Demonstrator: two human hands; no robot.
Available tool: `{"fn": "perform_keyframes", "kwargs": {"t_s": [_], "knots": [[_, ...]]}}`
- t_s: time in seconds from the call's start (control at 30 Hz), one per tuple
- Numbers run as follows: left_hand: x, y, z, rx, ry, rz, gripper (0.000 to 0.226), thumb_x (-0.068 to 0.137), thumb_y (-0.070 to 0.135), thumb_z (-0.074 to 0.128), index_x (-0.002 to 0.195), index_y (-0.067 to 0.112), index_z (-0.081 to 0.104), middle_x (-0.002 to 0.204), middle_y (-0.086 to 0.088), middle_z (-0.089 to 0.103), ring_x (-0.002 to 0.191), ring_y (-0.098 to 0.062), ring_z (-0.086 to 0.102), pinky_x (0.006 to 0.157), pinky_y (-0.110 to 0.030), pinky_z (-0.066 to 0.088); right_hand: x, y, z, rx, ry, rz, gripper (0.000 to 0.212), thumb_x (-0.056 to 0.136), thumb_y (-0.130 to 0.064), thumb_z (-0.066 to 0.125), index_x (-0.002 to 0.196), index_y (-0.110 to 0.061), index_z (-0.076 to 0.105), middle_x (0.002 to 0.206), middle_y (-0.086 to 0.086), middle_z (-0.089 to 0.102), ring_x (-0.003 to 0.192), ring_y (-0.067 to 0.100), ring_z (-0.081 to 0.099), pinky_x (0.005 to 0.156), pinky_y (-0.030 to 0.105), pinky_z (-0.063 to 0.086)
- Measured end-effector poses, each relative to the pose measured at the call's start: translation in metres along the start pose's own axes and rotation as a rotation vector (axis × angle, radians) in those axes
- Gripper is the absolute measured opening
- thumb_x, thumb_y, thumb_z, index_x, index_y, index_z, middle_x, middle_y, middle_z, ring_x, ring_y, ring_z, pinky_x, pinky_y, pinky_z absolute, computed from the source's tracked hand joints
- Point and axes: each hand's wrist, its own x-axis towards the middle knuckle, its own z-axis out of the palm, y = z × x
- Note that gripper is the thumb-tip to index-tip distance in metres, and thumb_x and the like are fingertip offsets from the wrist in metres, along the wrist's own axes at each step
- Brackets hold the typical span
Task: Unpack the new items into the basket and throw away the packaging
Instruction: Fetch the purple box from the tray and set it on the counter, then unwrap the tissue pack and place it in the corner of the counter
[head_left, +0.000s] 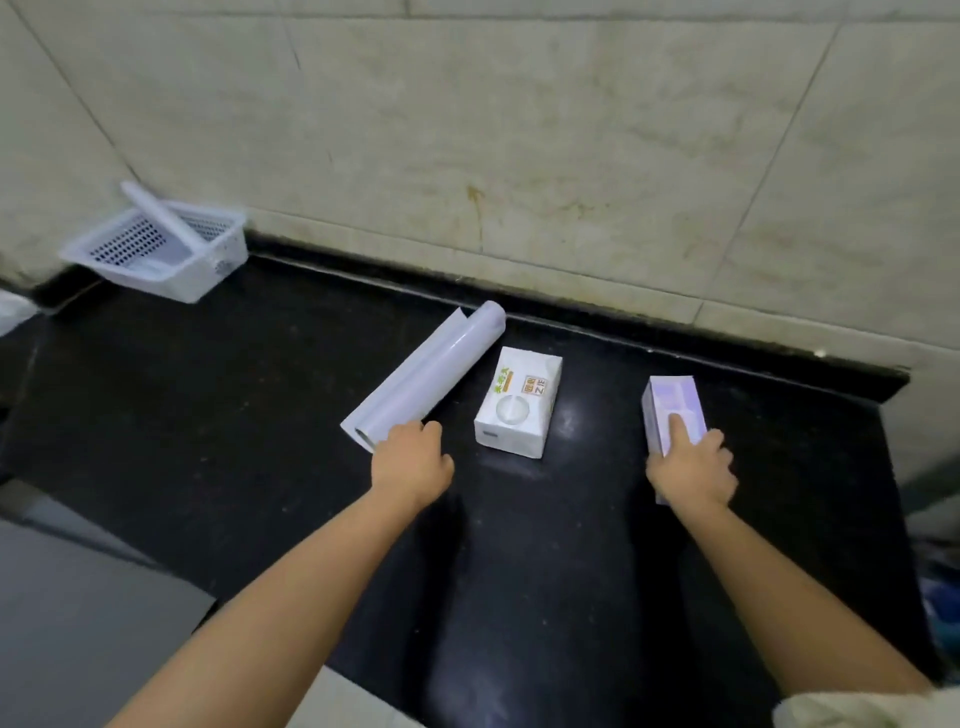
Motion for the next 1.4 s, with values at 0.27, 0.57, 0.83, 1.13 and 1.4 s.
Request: {"fn": "perform_keyframes", "kwargs": {"t_s": [0.27,0.57,0.83,1.13,1.4], "knots": [[0.045,-0.001,0.015,-0.013,0.009,0.104,0.037,0.091,0.024,0.044,0.127,0.013,0.048,0.131,-0.007,0.052,0.122,-0.027,0.045,0.096,-0.037,0.041,0.009,0.008,0.021,-0.129,0.051,-0.006,0.062,0.088,-0.048,0.043,0.141,-0.026,0.021,0.152,0.017,0.013,0.140,0.036,0.011,0.112,0.057,0.016],[0.060,-0.014,0.027,-0.067,0.050,0.114,0.046,0.091,0.021,0.045,0.135,0.011,0.043,0.136,-0.006,0.050,0.127,-0.025,0.040,0.101,-0.036,0.038,-0.010,-0.099,0.024,0.224,0.079,-0.318,0.070,0.082,-0.049,0.055,0.136,-0.010,0.034,0.146,0.018,0.032,0.134,0.033,0.028,0.109,0.047,0.026],[0.053,-0.058,0.030,-0.023,0.066,0.075,0.042,0.090,0.022,0.047,0.131,0.011,0.047,0.134,-0.005,0.051,0.125,-0.024,0.042,0.097,-0.034,0.040,-0.008,-0.186,0.055,0.049,-0.083,-0.098,0.079,0.074,-0.048,0.063,0.135,-0.018,0.024,0.153,0.020,0.002,0.131,0.046,0.024,0.104,0.051,0.030],[0.040,-0.088,0.024,-0.071,0.062,-0.003,0.037,0.089,0.021,0.047,0.125,0.010,0.051,0.132,-0.004,0.051,0.124,-0.025,0.042,0.098,-0.033,0.039,-0.007,-0.183,0.059,0.132,-0.006,-0.061,0.073,0.065,-0.038,0.072,0.122,-0.012,0.034,0.141,0.013,0.023,0.112,0.040,0.040,0.092,0.047,0.038],[0.037,-0.147,0.008,-0.039,0.045,-0.064,0.046,0.091,0.029,0.047,0.134,0.014,0.043,0.143,-0.006,0.040,0.134,-0.025,0.033,0.107,-0.038,0.034,-0.043,-0.188,0.035,0.130,0.110,-0.323,0.069,0.062,-0.034,0.076,0.116,-0.005,0.043,0.131,0.018,0.036,0.103,0.041,0.044,0.087,0.047,0.040]]}}
